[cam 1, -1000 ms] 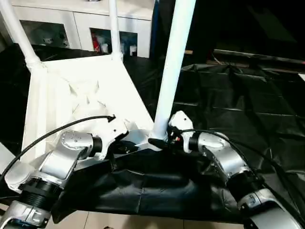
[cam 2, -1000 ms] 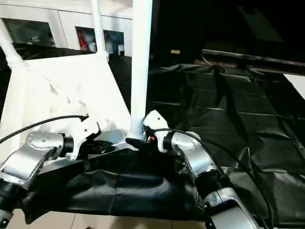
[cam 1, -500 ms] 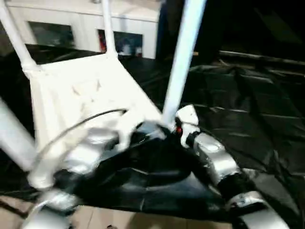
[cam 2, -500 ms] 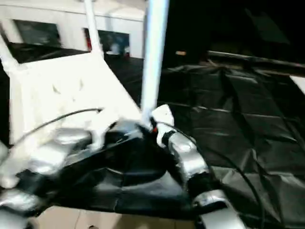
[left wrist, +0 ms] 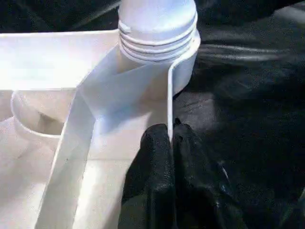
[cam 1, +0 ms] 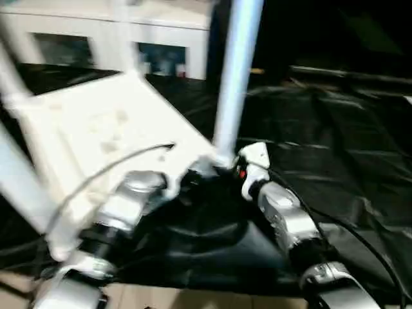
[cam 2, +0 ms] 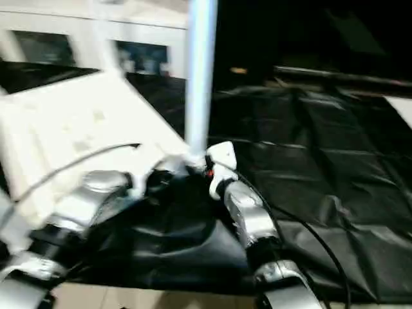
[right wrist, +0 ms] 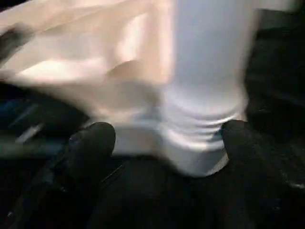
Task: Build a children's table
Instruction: Rotate leg to tighten
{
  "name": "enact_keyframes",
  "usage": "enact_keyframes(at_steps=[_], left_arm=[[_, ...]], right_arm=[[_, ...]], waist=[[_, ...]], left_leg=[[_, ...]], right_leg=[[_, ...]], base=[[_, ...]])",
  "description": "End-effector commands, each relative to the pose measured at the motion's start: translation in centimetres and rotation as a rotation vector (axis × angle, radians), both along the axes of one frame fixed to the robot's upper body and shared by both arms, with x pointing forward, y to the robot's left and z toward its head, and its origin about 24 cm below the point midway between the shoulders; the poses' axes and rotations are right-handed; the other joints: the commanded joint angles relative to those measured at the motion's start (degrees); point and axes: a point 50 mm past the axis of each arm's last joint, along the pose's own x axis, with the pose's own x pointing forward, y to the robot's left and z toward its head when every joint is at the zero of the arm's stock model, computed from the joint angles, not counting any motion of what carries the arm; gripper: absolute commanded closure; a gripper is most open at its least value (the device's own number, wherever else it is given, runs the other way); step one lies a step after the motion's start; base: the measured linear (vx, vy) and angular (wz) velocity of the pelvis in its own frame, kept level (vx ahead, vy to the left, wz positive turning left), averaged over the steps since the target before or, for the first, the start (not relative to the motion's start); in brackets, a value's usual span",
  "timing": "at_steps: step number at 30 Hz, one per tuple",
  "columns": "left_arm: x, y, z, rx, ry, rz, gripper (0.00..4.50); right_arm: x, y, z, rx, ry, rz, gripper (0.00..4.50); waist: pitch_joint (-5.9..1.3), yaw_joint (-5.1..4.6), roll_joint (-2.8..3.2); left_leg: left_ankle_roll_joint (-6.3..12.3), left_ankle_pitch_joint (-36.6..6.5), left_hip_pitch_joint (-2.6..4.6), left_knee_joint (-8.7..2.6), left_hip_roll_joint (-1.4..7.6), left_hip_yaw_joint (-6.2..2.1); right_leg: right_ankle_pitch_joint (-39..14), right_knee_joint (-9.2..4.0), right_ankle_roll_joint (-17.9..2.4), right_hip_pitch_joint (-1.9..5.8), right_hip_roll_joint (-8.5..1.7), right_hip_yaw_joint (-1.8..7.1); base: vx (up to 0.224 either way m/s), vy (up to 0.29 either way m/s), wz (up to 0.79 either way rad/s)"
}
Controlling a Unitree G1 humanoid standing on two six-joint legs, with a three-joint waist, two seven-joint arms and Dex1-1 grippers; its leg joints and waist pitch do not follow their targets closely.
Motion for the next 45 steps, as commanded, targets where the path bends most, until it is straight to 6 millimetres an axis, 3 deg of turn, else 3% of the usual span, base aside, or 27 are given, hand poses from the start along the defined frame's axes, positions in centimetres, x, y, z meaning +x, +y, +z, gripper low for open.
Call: enact_keyframes(at_steps=[1,3,5,7,11,15,24,28,34,42,45], left_arm=[[-1.3,-0.9,-0.5,-0.043,0.056,-0.166,4.50],[-2.0,-0.3,-0.5,-0.036,0.092,-0.236,4.50],[-2.5,0.2,-0.3,-0.040,0.124,-0.295,4.50],[-3.1,0.9,-0.1,-0.052,0.165,-0.359,4.50],[-3.4,1.7,0.1,-0.049,0.186,-0.405,4.50],[-3.7,2.2,0.1,-0.032,0.205,-0.433,4.50],[-4.5,2.0,0.5,-0.051,0.227,-0.498,4.50],[-4.6,2.0,0.5,-0.043,0.229,-0.506,4.50],[-4.5,2.2,0.5,-0.026,0.217,-0.496,4.50],[-3.7,2.2,0.0,0.011,0.169,-0.414,4.50],[-2.6,2.0,-0.3,0.036,0.141,-0.292,4.50]], right_arm=[[-0.7,1.5,0.9,-0.033,-0.036,0.210,0.60],[-1.0,0.7,1.0,-0.072,-0.045,0.279,0.60],[-1.1,0.1,1.2,-0.097,-0.052,0.329,0.60],[-1.1,-0.7,1.5,-0.111,-0.054,0.364,0.60],[-0.9,-1.5,2.0,-0.147,-0.064,0.391,0.60],[-0.9,-2.2,2.4,-0.183,-0.074,0.416,0.60],[-0.9,-2.4,2.8,-0.160,-0.087,0.419,0.60],[-1.1,-2.2,2.5,-0.166,-0.072,0.449,0.60],[-1.0,-2.1,2.5,-0.170,-0.066,0.464,1.13],[-1.0,-2.3,1.2,-0.173,-0.002,0.421,1.72],[-0.6,-2.2,0.4,-0.159,0.022,0.310,1.80]], waist=[[-2.55,0.43,0.27],[-2.93,0.54,0.32],[-3.09,0.56,0.61],[-3.05,0.45,0.51],[-2.77,0.49,0.66],[-2.59,0.59,0.63],[-2.83,2.23,0.57],[-2.87,2.23,0.50],[-3.20,2.21,0.36],[-3.28,2.14,0.26],[-3.06,2.20,0.28]], left_leg=[[2.48,-9.73,0.23,-4.16,2.63,-1.07],[4.25,-4.99,0.08,-3.60,2.65,-0.82],[5.06,-2.75,0.14,-3.38,2.68,-0.76],[6.12,-2.02,0.13,-3.17,2.58,-0.60],[5.46,-4.63,0.51,-3.50,2.93,-0.54],[3.10,-7.59,0.76,-3.85,3.13,-0.56],[2.92,-5.85,1.04,-3.69,3.15,-0.25],[1.89,-7.02,0.93,-3.80,3.04,-0.34],[2.76,-4.68,0.82,-3.48,2.91,-0.34],[2.95,-4.58,0.82,-3.35,2.93,-0.27],[1.49,-7.83,1.08,-3.67,3.05,-0.33]], right_leg=[[-2.30,-4.63,-12.07,1.74,-4.24,2.00],[6.30,-3.69,-13.95,1.90,-3.97,1.92],[11.01,-3.19,-14.99,1.80,-3.73,1.81],[15.50,-2.89,-16.37,1.85,-3.57,1.68],[11.83,-3.23,-17.27,1.68,-3.71,1.69],[6.33,-3.61,-16.90,1.63,-3.93,1.80],[8.90,-3.24,-16.55,1.46,-3.88,1.85],[6.90,-3.36,-15.81,1.61,-3.94,1.82],[9.86,-3.04,-15.98,1.77,-3.85,1.78],[9.17,-3.01,-16.42,1.78,-3.92,1.78],[3.84,-3.48,-16.13,1.61,-4.12,1.76]], base=[[0.000,0.000,0.00],[0.000,0.000,0.00],[0.000,0.000,0.00],[0.000,0.000,0.00],[0.000,0.000,0.00],[0.000,0.000,0.00],[0.000,0.000,0.00],[0.000,0.000,0.00],[0.000,0.000,0.00],[0.000,0.000,0.00],[0.000,0.000,0.00]])
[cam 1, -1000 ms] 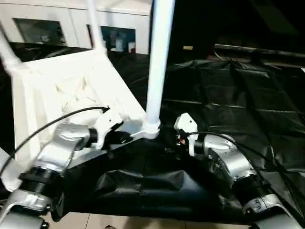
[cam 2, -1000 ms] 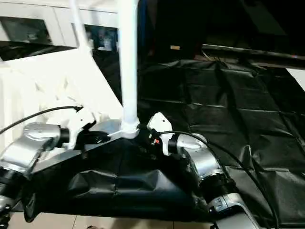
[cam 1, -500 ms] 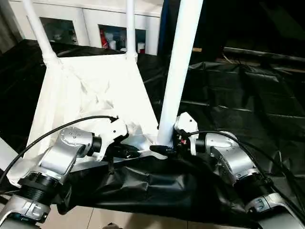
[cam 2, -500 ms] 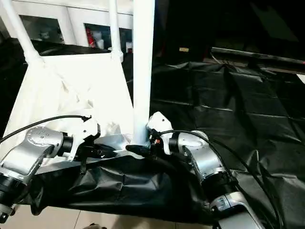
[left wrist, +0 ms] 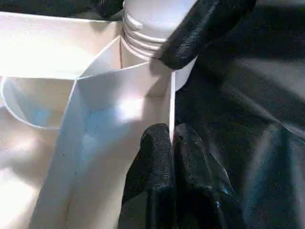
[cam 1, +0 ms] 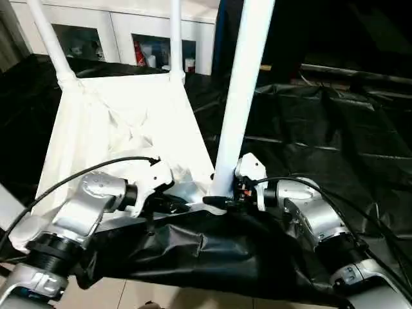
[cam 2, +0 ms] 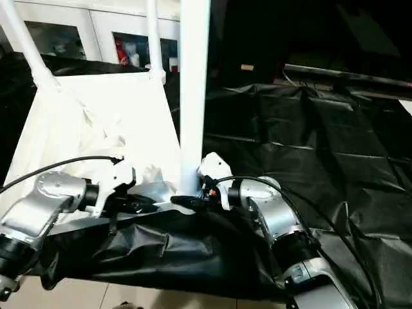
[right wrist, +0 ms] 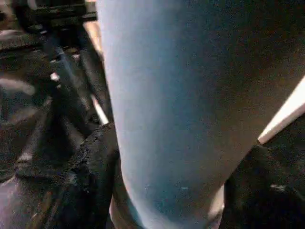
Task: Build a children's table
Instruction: Rotate leg to tighten
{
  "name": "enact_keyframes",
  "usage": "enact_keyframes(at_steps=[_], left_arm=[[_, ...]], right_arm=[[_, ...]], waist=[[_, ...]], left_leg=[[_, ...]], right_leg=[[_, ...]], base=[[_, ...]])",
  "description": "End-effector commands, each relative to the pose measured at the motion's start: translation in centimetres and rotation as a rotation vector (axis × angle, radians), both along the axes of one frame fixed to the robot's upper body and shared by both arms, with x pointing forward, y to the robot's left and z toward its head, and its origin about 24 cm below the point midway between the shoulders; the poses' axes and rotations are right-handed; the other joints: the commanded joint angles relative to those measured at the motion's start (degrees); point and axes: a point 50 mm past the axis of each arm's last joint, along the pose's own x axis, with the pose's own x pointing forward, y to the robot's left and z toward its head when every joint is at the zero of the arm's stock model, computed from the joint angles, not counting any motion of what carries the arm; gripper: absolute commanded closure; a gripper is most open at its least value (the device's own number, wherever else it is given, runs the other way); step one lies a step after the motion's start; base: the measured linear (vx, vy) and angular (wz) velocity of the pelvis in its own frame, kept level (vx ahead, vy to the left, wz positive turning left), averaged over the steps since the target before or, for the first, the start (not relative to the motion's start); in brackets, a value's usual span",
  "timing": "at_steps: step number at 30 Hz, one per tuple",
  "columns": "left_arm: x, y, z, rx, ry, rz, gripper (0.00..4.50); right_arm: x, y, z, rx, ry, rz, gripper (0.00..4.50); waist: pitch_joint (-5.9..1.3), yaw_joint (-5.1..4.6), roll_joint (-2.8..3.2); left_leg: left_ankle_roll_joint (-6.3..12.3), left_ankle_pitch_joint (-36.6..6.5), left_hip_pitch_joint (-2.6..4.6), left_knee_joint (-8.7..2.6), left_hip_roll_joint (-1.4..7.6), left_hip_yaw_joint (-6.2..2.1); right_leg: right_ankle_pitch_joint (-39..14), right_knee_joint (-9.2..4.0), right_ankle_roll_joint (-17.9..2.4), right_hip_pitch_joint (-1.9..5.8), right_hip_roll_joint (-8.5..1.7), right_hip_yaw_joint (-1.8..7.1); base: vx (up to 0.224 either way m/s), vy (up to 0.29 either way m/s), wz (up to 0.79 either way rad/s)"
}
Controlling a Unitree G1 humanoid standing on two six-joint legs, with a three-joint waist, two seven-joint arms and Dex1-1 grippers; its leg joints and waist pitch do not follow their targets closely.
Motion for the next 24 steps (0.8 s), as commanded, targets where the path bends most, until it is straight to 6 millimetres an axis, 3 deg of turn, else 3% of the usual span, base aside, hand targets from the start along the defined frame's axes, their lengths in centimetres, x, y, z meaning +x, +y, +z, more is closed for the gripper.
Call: enact_keyframes(at_steps=[1,4,8,9,11,14,16,17,18,19,21,24], left_arm=[[1.1,-1.0,-1.0,0.031,-0.012,0.122,4.50],[3.1,-3.1,-0.7,-0.032,-0.073,0.304,4.50],[4.1,-4.6,-0.6,-0.064,-0.098,0.377,4.50],[4.5,-6.1,-0.3,-0.100,-0.116,0.392,4.50],[4.4,-7.3,-0.2,-0.117,-0.121,0.355,4.50],[4.2,-7.7,-0.2,-0.125,-0.115,0.326,4.50],[3.7,-7.7,-0.3,-0.134,-0.096,0.258,4.50],[3.6,-7.5,-0.3,-0.135,-0.090,0.240,4.50],[3.3,-7.4,-0.3,-0.136,-0.088,0.209,4.50],[3.0,-7.3,-0.3,-0.144,-0.081,0.171,4.50],[2.3,-6.7,-0.4,-0.139,-0.059,0.097,4.50],[1.1,-5.3,-0.5,-0.142,-0.011,0.001,4.50]], right_arm=[[0.2,0.3,-1.6,-0.014,0.053,-0.127,1.84],[0.8,2.0,-2.5,0.045,0.093,-0.351,1.84],[1.1,3.3,-2.7,0.073,0.119,-0.465,1.84],[1.1,5.0,-2.7,0.079,0.118,-0.476,1.84],[0.9,6.3,-2.4,0.090,0.102,-0.424,1.84],[0.9,6.5,-2.1,0.115,0.104,-0.403,1.15],[1.2,5.8,-1.6,0.147,0.106,-0.378,1.12],[1.2,5.5,-1.5,0.150,0.102,-0.368,0.85],[1.3,5.2,-1.3,0.156,0.100,-0.355,0.72],[1.4,4.9,-1.1,0.165,0.099,-0.334,0.72],[1.4,4.2,-0.7,0.168,0.086,-0.271,0.72],[0.8,2.6,-0.2,0.149,0.071,-0.120,0.72]], waist=[[-3.13,-0.30,0.33],[-2.75,-0.46,0.38],[-2.48,-0.68,0.30],[-2.51,-0.72,0.27],[-2.63,-0.65,0.16],[-2.79,-0.45,0.06],[-2.91,-0.45,0.13],[-2.92,-0.43,0.19],[-2.74,-0.42,1.20],[-2.83,-0.70,0.59],[-3.13,-0.58,0.65],[-3.59,-0.54,0.92]], left_leg=[[0.64,-9.47,1.70,-4.22,2.77,-0.53],[-2.34,-15.20,1.94,-4.82,2.78,-0.78],[-3.52,-18.77,2.09,-5.09,2.68,-1.05],[-3.58,-19.43,2.23,-5.06,2.63,-1.10],[-3.10,-18.61,2.05,-5.05,2.65,-1.06],[-1.53,-16.06,1.64,-4.97,2.55,-0.97],[-0.46,-14.39,1.36,-4.91,2.55,-0.91],[-0.02,-13.89,1.33,-4.93,2.60,-0.93],[-0.25,-13.92,1.33,-5.01,2.58,-1.02],[-0.01,-14.06,1.20,-4.93,2.55,-0.89],[0.98,-12.48,0.99,-4.73,2.56,-0.94],[3.01,-7.29,0.83,-4.12,2.70,-0.73]], right_leg=[[0.64,-3.87,-15.45,1.84,-4.07,1.91],[-9.53,-4.77,-13.52,1.44,-4.35,2.02],[-17.84,-5.72,-10.37,0.81,-4.60,2.27],[-19.14,-5.88,-9.74,0.62,-4.58,2.29],[-17.55,-5.93,-9.30,0.67,-4.55,2.35],[-14.13,-5.70,-9.34,1.01,-4.53,2.33],[-11.56,-5.46,-9.84,1.28,-4.54,2.27],[-10.93,-5.41,-10.07,1.31,-4.54,2.20],[-10.57,-5.33,-10.28,1.14,-4.53,2.24],[-9.55,-5.39,-10.63,1.32,-4.33,2.19],[-6.86,-5.01,-11.23,1.73,-4.42,2.17],[2.22,-4.06,-13.03,1.98,-4.16,1.94]], base=[[0.000,0.000,0.00],[-0.017,0.003,0.00],[-0.018,0.002,0.00],[0.000,0.000,0.00],[0.000,0.000,0.00],[0.000,0.000,0.00],[0.000,0.000,0.00],[0.000,0.000,0.00],[0.000,0.000,0.00],[0.000,0.000,0.00],[0.000,0.000,0.00],[0.000,0.000,0.00]])
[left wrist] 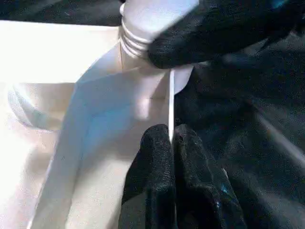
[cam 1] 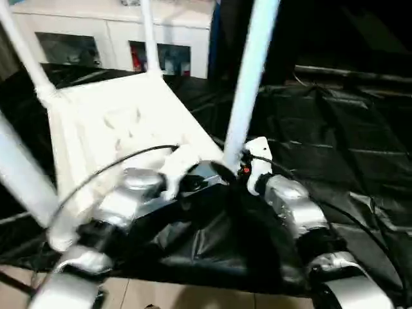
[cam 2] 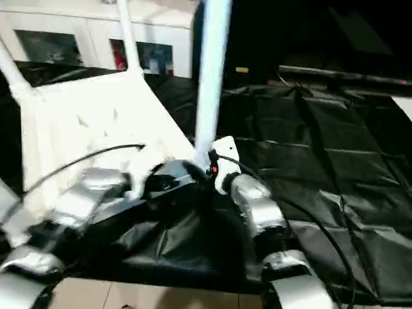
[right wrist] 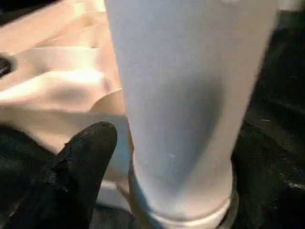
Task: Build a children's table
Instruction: Rotate leg to tighten
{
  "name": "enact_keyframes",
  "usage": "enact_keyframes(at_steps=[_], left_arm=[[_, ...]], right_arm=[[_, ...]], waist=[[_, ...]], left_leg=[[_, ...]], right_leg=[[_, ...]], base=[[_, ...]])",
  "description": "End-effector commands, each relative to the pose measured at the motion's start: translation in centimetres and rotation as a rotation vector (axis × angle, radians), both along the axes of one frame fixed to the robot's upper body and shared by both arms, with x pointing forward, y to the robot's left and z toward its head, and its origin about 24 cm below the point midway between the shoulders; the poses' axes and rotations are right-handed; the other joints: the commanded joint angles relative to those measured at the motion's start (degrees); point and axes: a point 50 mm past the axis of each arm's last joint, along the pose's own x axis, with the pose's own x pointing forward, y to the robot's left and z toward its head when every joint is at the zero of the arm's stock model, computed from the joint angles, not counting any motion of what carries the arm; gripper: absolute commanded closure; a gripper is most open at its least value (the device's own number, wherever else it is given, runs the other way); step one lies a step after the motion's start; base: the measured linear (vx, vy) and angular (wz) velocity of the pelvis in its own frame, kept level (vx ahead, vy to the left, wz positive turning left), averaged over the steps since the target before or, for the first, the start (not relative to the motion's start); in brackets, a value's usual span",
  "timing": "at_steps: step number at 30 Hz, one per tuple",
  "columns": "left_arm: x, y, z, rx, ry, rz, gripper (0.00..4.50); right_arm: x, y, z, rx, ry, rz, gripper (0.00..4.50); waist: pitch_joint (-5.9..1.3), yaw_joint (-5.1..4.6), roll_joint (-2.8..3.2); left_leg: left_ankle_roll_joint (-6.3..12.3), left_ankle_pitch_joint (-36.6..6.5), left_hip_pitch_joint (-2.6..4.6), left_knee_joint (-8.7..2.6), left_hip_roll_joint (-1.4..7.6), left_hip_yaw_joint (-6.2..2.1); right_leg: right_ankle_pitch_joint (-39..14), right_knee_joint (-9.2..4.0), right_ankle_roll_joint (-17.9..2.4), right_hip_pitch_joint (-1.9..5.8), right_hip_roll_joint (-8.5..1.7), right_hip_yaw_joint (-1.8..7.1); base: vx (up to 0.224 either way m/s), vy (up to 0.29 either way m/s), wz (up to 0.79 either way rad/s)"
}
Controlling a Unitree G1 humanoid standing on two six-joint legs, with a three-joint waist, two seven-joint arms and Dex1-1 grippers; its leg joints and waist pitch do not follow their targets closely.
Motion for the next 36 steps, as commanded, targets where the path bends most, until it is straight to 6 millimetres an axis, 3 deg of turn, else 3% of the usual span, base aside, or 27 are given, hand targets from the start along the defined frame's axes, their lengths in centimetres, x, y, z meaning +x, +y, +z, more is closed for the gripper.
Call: enact_keyframes(at_steps=[1,5,12,19,23,27,28,29,31,32,33,35,36], left_arm=[[-1.1,-2.3,0.2,-0.093,0.020,-0.156,4.50],[-2.0,-0.2,0.2,-0.072,0.072,-0.227,4.50],[-2.3,1.6,0.6,-0.038,0.102,-0.260,4.50],[-2.3,2.7,0.9,-0.013,0.113,-0.281,4.50],[-2.3,2.8,0.9,-0.012,0.113,-0.277,4.50],[-1.2,2.0,0.5,-0.011,0.052,-0.152,4.50],[0.0,1.4,0.2,-0.005,0.011,-0.025,4.50],[0.0,1.4,0.2,-0.005,0.011,-0.025,4.50],[0.9,0.6,0.2,-0.020,-0.011,0.064,4.50],[1.0,0.5,0.2,-0.021,-0.013,0.074,4.50],[1.9,-0.6,0.1,-0.017,-0.031,0.154,4.50],[2.1,-1.2,0.1,-0.020,-0.037,0.180,4.50],[2.4,-2.2,0.2,-0.035,-0.049,0.203,4.50]], right_arm=[[-1.1,2.5,0.3,0.022,0.002,0.202,0.72],[-2.2,0.3,0.4,-0.047,0.020,0.391,0.72],[-2.4,-1.0,0.5,-0.118,0.025,0.474,0.72],[-2.4,-0.7,0.5,-0.088,0.040,0.487,1.23],[-2.7,-0.6,0.2,-0.075,0.051,0.482,1.59],[-1.9,-0.1,-0.5,-0.013,0.051,0.290,1.77],[-1.0,0.1,-1.1,-0.025,0.029,0.096,1.79],[-1.0,0.1,-1.1,-0.025,0.029,0.096,1.79],[-0.3,0.2,-1.7,-0.007,0.049,-0.070,1.80],[-0.3,0.3,-1.8,-0.001,0.058,-0.088,1.82],[0.2,1.0,-2.1,0.036,0.102,-0.213,1.82],[0.2,1.6,-2.1,0.051,0.116,-0.238,1.83],[0.2,2.8,-2.1,0.052,0.119,-0.231,1.83]], waist=[[-3.22,0.04,0.07],[-3.11,0.44,-0.01],[-2.86,0.37,0.06],[-3.15,0.37,0.01],[-3.00,0.43,0.04],[-2.93,0.34,0.12],[-2.70,0.02,-0.06],[-2.67,-0.06,-0.02],[-2.59,-0.31,-0.08],[-2.68,-0.17,-0.06],[-2.59,-0.38,-0.11],[-2.77,-0.31,-0.10],[-2.85,-0.17,-0.10]], left_leg=[[4.03,-5.99,0.91,-3.55,2.49,-0.68],[4.86,-6.21,1.08,-3.56,2.63,-0.53],[2.13,-10.12,1.35,-4.02,2.84,-0.55],[3.55,-6.04,1.26,-3.57,2.69,-0.39],[3.14,-7.26,1.34,-3.72,2.78,-0.39],[2.10,-8.75,1.44,-3.86,2.84,-0.47],[0.69,-10.52,1.53,-4.10,2.80,-0.47],[-0.01,-11.13,1.64,-4.11,2.77,-0.41],[-1.64,-13.26,1.58,-4.37,2.64,-0.58],[-1.80,-13.50,1.65,-4.39,2.69,-0.72],[-1.67,-13.74,1.65,-4.38,2.63,-0.57],[-1.59,-13.05,1.64,-4.33,2.55,-0.62],[-1.12,-11.69,1.55,-4.19,2.61,-0.56]], right_leg=[[5.25,-3.64,-13.91,1.98,-3.97,1.90],[5.16,-3.62,-14.99,2.06,-4.03,1.78],[-1.53,-4.03,-14.90,1.83,-4.14,1.79],[5.37,-3.34,-15.94,2.06,-3.99,1.68],[3.59,-3.50,-16.04,2.01,-4.04,1.66],[1.66,-3.70,-15.94,1.88,-4.20,1.78],[-1.49,-4.09,-15.64,1.62,-4.30,1.89],[-2.92,-4.23,-15.50,1.44,-4.35,1.96],[-7.80,-4.60,-13.98,1.51,-4.36,2.04],[-8.27,-4.63,-13.58,1.62,-4.44,1.99],[-8.48,-4.72,-13.13,1.37,-4.28,2.12],[-8.05,-4.75,-12.79,1.50,-4.33,2.14],[-5.89,-4.64,-12.84,1.61,-4.38,2.14]], base=[[0.000,0.000,0.00],[0.000,0.000,0.00],[0.000,0.000,0.00],[0.000,0.000,0.00],[0.000,0.000,0.00],[0.000,0.000,0.00],[0.000,0.000,0.00],[0.000,0.000,0.00],[0.000,0.000,0.00],[0.000,0.000,0.00],[0.000,0.000,0.00],[0.000,0.000,0.00],[0.000,0.000,0.00]])
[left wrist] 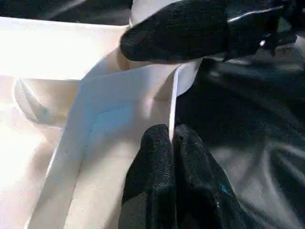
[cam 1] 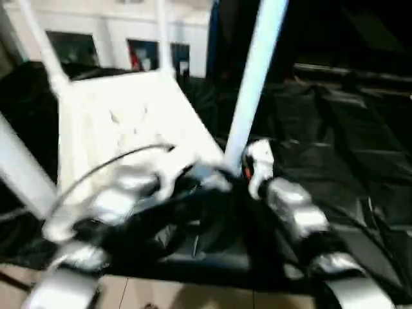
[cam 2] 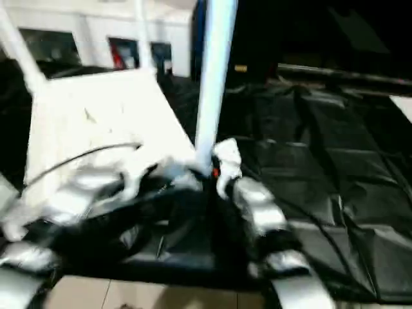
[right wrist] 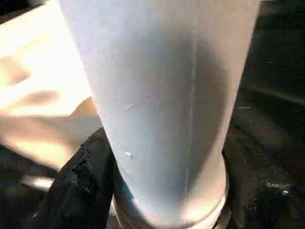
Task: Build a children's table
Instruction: Rotate leg to tighten
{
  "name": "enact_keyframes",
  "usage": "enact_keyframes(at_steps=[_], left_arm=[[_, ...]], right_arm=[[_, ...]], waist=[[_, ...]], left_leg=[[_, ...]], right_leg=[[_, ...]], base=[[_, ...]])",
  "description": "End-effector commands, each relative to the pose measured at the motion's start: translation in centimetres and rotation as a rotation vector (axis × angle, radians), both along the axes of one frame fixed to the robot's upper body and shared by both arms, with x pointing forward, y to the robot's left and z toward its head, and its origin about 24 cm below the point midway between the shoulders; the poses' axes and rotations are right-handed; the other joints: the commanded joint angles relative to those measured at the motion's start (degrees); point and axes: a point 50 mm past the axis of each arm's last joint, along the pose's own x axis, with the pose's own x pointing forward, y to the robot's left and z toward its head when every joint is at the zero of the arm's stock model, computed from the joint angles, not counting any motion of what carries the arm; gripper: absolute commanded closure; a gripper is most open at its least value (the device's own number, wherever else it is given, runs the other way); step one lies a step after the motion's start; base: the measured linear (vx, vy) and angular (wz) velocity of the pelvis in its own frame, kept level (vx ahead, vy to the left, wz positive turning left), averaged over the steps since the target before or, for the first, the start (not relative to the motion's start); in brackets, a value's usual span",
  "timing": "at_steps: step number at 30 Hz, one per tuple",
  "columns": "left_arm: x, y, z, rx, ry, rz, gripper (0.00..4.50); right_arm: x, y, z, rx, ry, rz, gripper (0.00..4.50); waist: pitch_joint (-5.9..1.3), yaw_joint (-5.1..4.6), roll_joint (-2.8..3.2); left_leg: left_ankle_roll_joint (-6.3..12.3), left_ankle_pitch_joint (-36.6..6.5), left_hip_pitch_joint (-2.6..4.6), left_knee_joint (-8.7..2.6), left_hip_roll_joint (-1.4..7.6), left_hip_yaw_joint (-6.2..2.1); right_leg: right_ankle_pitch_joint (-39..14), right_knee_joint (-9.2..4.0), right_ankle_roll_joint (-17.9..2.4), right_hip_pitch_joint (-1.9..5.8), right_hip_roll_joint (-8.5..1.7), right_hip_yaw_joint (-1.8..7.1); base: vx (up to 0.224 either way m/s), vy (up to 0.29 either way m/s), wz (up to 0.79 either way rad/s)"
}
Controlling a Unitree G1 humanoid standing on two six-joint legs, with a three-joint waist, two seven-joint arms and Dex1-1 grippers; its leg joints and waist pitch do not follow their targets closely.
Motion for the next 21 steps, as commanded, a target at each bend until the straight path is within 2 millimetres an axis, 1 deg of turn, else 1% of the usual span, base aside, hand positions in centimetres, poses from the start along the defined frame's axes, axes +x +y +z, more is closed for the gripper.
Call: enact_keyframes(at_steps=[1,2,4,5,6,7,8,9,10,11,12,13,14,15,16,17,18,19,21], left_arm=[[0.9,-1.1,0.3,-0.048,-0.041,0.130,4.50],[1.0,-1.8,0.3,-0.055,-0.050,0.124,4.50],[0.9,-2.6,0.3,-0.066,-0.050,0.107,4.50],[0.9,-2.8,0.3,-0.068,-0.054,0.091,4.50],[0.9,-2.8,0.3,-0.068,-0.054,0.091,4.50],[0.9,-3.0,0.3,-0.068,-0.057,0.083,4.50],[0.7,-2.9,0.3,-0.067,-0.053,0.063,4.50],[0.5,-2.6,0.2,-0.062,-0.045,0.030,4.50],[0.2,-2.4,0.1,-0.059,-0.039,-0.005,4.50],[0.0,-2.1,0.1,-0.058,-0.030,-0.037,4.50],[-0.3,-1.8,0.0,-0.047,-0.027,-0.068,4.50],[-0.7,-1.5,-0.1,-0.034,-0.024,-0.129,4.50],[-0.7,-1.5,-0.1,-0.034,-0.024,-0.129,4.50],[-1.4,-0.7,-0.3,-0.028,0.013,-0.190,4.50],[-1.5,-0.4,-0.3,-0.026,0.018,-0.203,4.50],[-1.8,0.3,-0.2,-0.020,0.026,-0.233,4.50],[-1.8,0.3,-0.2,-0.020,0.026,-0.233,4.50],[-1.8,0.5,-0.2,-0.018,0.024,-0.241,4.50],[-2.2,1.5,-0.1,-0.024,0.052,-0.281,4.50]], right_arm=[[-1.1,3.4,-1.1,0.022,0.064,0.075,1.83],[-1.3,4.4,-0.9,0.019,0.054,0.106,1.83],[-1.6,5.7,-0.7,0.019,0.032,0.167,1.83],[-1.7,6.1,-0.6,0.029,0.027,0.200,1.83],[-1.7,6.1,-0.6,0.029,0.027,0.200,1.27],[-1.8,6.3,-0.5,0.036,0.024,0.214,1.27],[-1.8,6.3,-0.4,0.041,0.023,0.231,1.13],[-1.8,6.1,-0.2,0.047,0.016,0.267,1.13],[-1.8,5.8,-0.1,0.042,0.006,0.290,0.91],[-1.7,5.5,0.1,0.040,-0.002,0.307,0.76],[-1.7,5.2,0.2,0.038,-0.008,0.327,0.67],[-1.7,4.8,0.4,0.034,-0.018,0.362,0.67],[-1.7,4.8,0.4,0.034,-0.018,0.362,0.67],[-2.0,4.0,0.6,0.036,-0.032,0.446,0.67],[-2.1,3.8,0.7,0.038,-0.034,0.469,0.67],[-2.4,3.0,1.0,0.043,-0.039,0.535,0.67],[-2.4,3.0,1.0,0.043,-0.039,0.535,0.67],[-2.5,2.8,1.0,0.045,-0.039,0.552,0.67],[-2.9,1.6,1.4,0.048,-0.029,0.635,0.67]], waist=[[-3.02,-0.07,0.04],[-3.15,0.02,0.32],[-3.26,0.23,0.07],[-3.24,0.26,0.09],[-3.17,0.30,0.14],[-3.14,0.34,0.15],[-3.08,0.32,0.15],[-3.03,0.27,0.19],[-3.01,0.18,0.22],[-3.01,0.16,0.35],[-3.00,0.08,0.31],[-3.09,0.04,0.30],[-3.05,-0.05,0.08],[-3.10,-0.19,0.23],[-3.16,-0.17,0.19],[-3.04,-0.18,0.23],[-3.20,-0.14,0.16],[-3.16,-0.25,0.28],[-3.21,-0.12,0.22]], left_leg=[[-0.42,-10.34,1.25,-4.19,2.33,-0.86],[-0.15,-9.73,1.26,-4.10,2.29,-0.86],[1.33,-8.00,1.15,-3.92,2.17,-0.73],[1.69,-7.93,1.10,-3.91,2.19,-0.71],[2.09,-8.33,1.07,-3.95,2.24,-0.71],[2.14,-9.03,1.15,-3.97,2.27,-0.69],[2.06,-9.50,1.16,-4.02,2.29,-0.68],[1.87,-10.68,1.17,-4.12,2.34,-0.74],[1.64,-11.06,1.11,-4.23,2.42,-0.81],[1.51,-11.44,1.17,-4.26,2.47,-0.83],[1.52,-11.47,1.08,-4.30,2.48,-0.87],[1.66,-11.12,1.02,-4.28,2.49,-0.91],[1.94,-10.78,0.95,-4.24,2.45,-0.83],[2.24,-10.11,0.88,-4.19,2.46,-0.83],[2.92,-9.74,0.87,-4.05,2.52,-0.86],[3.25,-9.42,0.85,-4.08,2.52,-0.79],[3.66,-9.13,0.95,-3.98,2.59,-0.76],[3.78,-8.72,1.06,-4.05,2.60,-0.68],[3.76,-8.33,1.14,-4.00,2.66,-0.67]], right_leg=[[-3.58,-4.46,-12.70,1.69,-4.17,2.04],[-2.35,-4.37,-12.77,1.76,-4.17,2.02],[1.01,-4.20,-12.93,1.97,-4.10,1.92],[1.26,-4.20,-12.97,1.95,-4.13,1.91],[0.70,-4.32,-12.95,1.93,-4.17,1.91],[-0.54,-4.45,-12.86,1.87,-4.22,1.91],[-1.38,-4.54,-12.84,1.82,-4.25,1.92],[-3.22,-4.69,-12.67,1.81,-4.24,1.90],[-4.16,-4.73,-12.48,1.80,-4.29,1.92],[-4.51,-4.77,-12.44,1.69,-4.28,1.92],[-4.47,-4.73,-12.46,1.75,-4.28,1.92],[-3.62,-4.62,-12.48,1.89,-4.26,1.88],[-3.11,-4.66,-12.53,1.88,-4.26,1.92],[-1.77,-4.45,-12.74,1.94,-4.21,1.89],[-0.67,-4.36,-13.07,2.11,-4.25,1.83],[-0.22,-4.39,-13.09,2.05,-4.19,1.86],[0.58,-4.22,-13.35,2.05,-4.17,1.84],[0.87,-4.24,-13.85,1.86,-4.11,1.83],[1.27,-4.11,-14.43,1.98,-4.10,1.74]], base=[[0.000,0.000,0.00],[0.000,0.000,0.00],[0.000,0.000,0.00],[0.000,0.000,0.00],[0.000,0.000,0.00],[0.000,0.000,0.00],[0.000,0.000,0.00],[0.000,0.000,0.00],[0.000,0.000,0.00],[0.000,0.000,0.00],[0.000,0.000,0.00],[0.000,0.000,0.00],[0.000,0.000,0.00],[0.000,0.000,0.00],[0.000,0.000,0.00],[0.000,0.000,0.00],[0.000,0.000,0.00],[0.000,0.000,0.00],[0.000,0.000,0.00]])
